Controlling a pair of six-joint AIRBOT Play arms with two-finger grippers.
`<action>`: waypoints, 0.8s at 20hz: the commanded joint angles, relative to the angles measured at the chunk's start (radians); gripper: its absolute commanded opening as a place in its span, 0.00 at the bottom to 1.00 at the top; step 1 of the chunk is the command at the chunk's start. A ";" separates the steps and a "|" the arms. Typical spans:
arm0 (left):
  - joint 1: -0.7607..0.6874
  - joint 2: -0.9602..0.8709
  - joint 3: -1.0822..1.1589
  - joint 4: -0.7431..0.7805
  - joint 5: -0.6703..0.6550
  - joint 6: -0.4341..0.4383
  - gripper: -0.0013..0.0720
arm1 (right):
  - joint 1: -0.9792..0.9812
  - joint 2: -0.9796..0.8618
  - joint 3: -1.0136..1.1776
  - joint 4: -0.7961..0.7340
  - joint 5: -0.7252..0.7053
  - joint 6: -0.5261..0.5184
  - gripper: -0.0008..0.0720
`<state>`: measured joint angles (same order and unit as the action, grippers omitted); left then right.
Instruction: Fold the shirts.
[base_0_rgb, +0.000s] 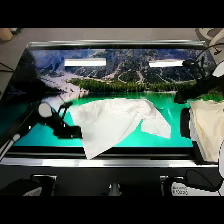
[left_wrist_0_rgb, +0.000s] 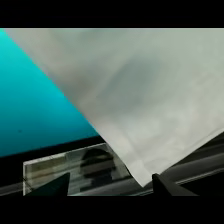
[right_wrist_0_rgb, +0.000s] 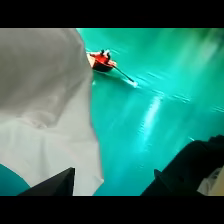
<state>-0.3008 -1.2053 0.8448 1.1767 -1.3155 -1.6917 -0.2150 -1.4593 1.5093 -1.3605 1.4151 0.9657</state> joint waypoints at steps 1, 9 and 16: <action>0.001 0.147 -0.321 -0.192 0.151 0.009 0.84 | -0.055 0.007 -0.026 0.016 -0.007 0.002 0.69; -0.175 0.095 -0.399 -0.349 0.389 -0.016 0.84 | -0.055 0.006 -0.141 0.049 -0.005 -0.045 0.93; -0.208 0.042 -0.394 -0.393 0.502 -0.073 0.14 | -0.055 -0.090 -0.238 0.116 -0.012 -0.111 0.93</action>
<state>-0.4984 -1.1503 0.4488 0.8097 -0.8669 -1.7382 -0.2687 -1.5028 1.2961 -1.2922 1.4071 0.8955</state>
